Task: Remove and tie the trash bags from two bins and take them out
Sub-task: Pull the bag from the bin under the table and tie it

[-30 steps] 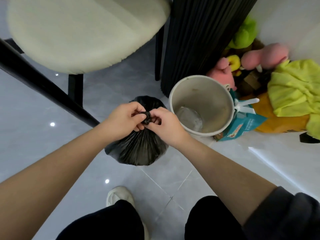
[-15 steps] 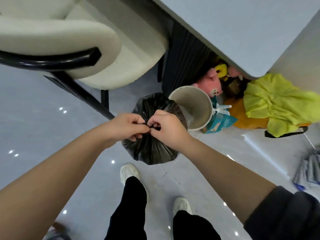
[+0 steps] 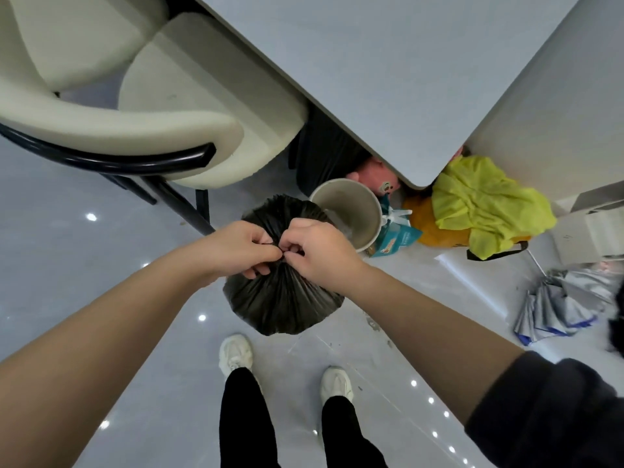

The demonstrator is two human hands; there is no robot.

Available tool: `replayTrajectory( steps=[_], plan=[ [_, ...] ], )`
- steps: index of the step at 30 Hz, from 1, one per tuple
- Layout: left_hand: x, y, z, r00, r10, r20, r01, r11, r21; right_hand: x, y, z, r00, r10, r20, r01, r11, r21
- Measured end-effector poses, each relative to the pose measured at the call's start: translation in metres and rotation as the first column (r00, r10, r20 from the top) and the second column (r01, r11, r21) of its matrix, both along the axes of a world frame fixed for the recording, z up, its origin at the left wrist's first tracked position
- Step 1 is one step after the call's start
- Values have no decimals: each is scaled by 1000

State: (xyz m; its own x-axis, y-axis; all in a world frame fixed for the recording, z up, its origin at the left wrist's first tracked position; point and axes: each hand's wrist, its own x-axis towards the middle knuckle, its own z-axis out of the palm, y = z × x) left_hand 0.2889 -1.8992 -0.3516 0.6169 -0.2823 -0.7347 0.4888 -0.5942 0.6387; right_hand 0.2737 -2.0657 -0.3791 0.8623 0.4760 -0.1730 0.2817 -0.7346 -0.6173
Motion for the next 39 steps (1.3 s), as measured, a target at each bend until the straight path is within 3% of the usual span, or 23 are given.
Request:
replayTrajectory(
  steps=[6, 10, 20, 29, 39],
  plan=[
    [22, 9, 25, 979, -201, 41, 199, 979, 52, 1, 20, 21, 988, -153, -16, 151, 985, -89],
    [28, 20, 41, 965, -221, 139, 216, 975, 49, 0, 31, 36, 968, -248, -40, 243, 963, -116],
    [52, 37, 108, 975, -96, 200, 124, 983, -132, 31, 41, 119, 978, -199, -64, 191, 975, -112],
    [88, 68, 187, 993, 81, 85, -52, 953, -298, 84, 62, 215, 970, -153, -188, 145, 988, -56],
    [138, 191, 246, 982, 189, 17, -155, 850, -504, 152, 182, 299, 900, -121, -419, 143, 989, 22]
  ],
)
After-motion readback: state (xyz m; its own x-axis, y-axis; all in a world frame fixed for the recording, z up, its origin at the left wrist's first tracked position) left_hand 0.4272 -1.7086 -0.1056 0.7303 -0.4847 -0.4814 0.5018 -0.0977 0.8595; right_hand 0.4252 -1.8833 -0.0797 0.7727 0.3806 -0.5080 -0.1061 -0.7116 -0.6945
